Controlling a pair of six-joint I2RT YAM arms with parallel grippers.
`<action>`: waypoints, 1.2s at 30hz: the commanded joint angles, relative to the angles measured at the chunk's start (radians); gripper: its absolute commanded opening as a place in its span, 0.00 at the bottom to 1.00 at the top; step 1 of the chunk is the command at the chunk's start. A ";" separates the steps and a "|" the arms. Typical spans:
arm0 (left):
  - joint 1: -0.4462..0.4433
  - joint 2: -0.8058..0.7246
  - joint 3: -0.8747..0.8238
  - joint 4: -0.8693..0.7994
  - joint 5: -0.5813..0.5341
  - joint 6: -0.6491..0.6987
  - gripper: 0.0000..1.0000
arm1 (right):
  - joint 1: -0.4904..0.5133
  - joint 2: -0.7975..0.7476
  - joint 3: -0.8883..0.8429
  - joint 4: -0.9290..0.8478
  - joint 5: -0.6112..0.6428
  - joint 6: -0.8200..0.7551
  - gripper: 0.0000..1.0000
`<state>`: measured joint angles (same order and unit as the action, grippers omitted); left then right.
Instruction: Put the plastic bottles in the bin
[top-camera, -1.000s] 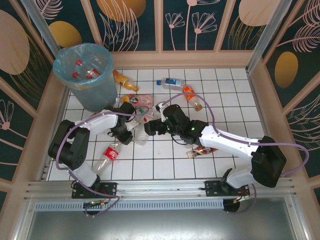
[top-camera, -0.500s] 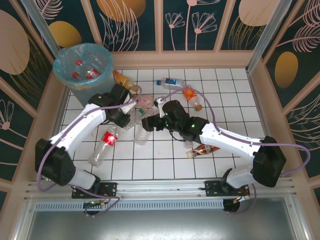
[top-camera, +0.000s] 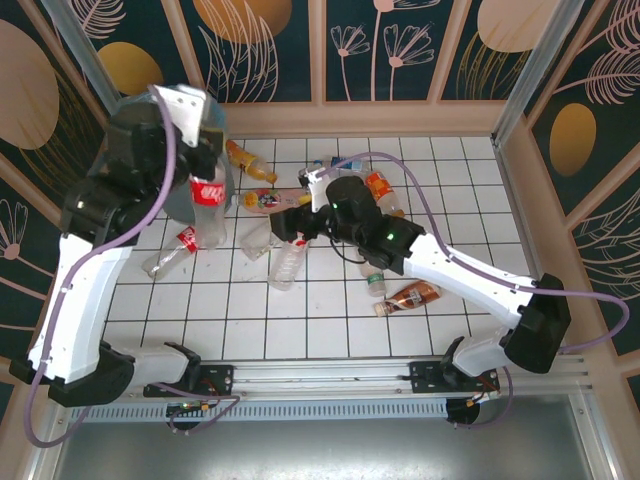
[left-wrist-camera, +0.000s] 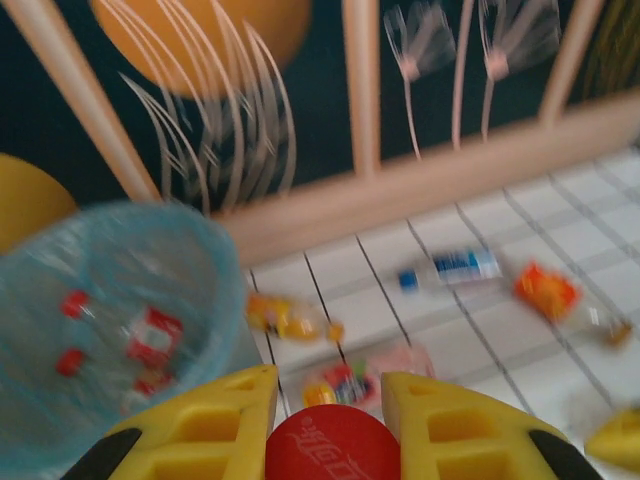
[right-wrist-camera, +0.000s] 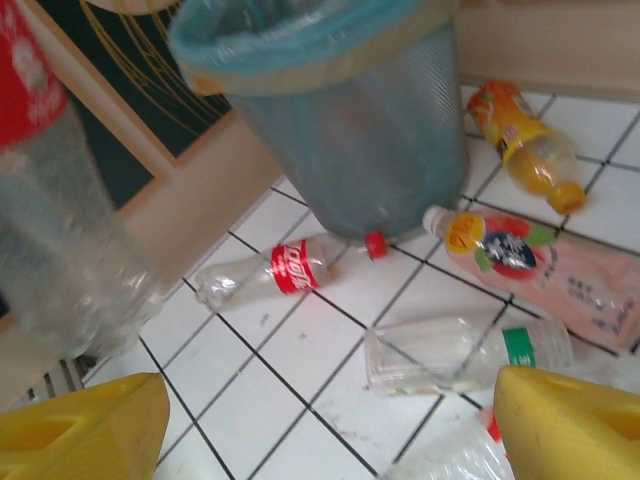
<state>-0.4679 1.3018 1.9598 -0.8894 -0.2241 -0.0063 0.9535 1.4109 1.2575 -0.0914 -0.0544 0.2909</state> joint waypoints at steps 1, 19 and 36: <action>-0.004 0.051 0.120 0.135 -0.163 -0.019 0.00 | 0.012 0.032 0.115 0.023 -0.042 -0.050 0.85; 0.379 0.339 0.324 0.523 -0.341 0.020 0.00 | 0.063 0.261 0.429 0.056 -0.107 -0.101 0.84; 0.547 0.320 -0.257 0.803 -0.139 -0.090 0.00 | 0.071 0.193 0.244 0.073 -0.053 -0.046 0.84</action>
<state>0.0566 1.6646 1.7374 -0.2115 -0.3992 -0.0620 1.0176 1.6485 1.5215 -0.0490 -0.1238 0.2230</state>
